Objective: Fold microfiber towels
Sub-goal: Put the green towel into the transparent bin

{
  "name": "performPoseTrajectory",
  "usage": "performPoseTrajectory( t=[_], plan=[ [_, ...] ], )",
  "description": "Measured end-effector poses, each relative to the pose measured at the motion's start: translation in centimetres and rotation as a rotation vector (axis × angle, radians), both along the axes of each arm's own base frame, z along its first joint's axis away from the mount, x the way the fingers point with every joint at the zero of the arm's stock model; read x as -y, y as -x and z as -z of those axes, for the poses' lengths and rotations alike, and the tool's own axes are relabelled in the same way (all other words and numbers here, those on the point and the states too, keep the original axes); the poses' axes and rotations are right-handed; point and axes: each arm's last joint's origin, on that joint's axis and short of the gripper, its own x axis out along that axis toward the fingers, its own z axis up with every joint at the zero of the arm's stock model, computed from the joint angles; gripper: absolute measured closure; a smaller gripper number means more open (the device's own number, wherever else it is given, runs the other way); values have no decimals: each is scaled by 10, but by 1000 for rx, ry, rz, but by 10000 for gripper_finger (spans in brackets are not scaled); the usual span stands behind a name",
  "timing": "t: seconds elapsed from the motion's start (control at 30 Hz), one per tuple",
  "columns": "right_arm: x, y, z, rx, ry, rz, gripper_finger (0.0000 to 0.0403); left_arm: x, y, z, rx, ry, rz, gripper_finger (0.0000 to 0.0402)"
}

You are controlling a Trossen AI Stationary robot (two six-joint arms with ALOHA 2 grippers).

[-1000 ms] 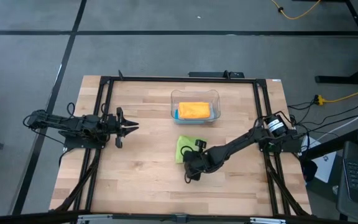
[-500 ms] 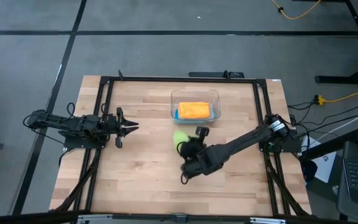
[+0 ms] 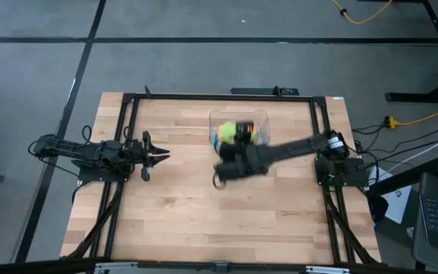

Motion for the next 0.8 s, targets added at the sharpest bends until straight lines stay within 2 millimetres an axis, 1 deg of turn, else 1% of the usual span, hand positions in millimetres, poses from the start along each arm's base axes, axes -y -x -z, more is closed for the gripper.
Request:
performPoseTrajectory(
  t=[0.13, 0.23, 0.33, 0.43, 0.57, 0.67, 0.8],
  plan=[
    [44, -3, 0, -63, -9, 80, 391, 0, 0, 0, 0, 0, 0, 335],
    [68, -5, 2, -108, -69, 100, 391, 0, 0, 0, 0, 0, 0, 335],
    [86, -12, 7, -107, -141, 83, 391, 0, 0, 0, 0, 0, 0, 335],
    [102, -18, 11, -119, -139, 49, 391, 0, 0, 0, 0, 0, 0, 335],
    [114, -27, 21, -87, -240, -32, 391, 0, 0, 0, 0, 0, 0, 335],
    [117, -29, 29, -108, -225, -68, 391, 0, 0, 0, 0, 0, 0, 335],
    [117, -28, 40, -178, -211, -104, 391, 0, 0, 0, 0, 0, 1, 335]
  ],
)
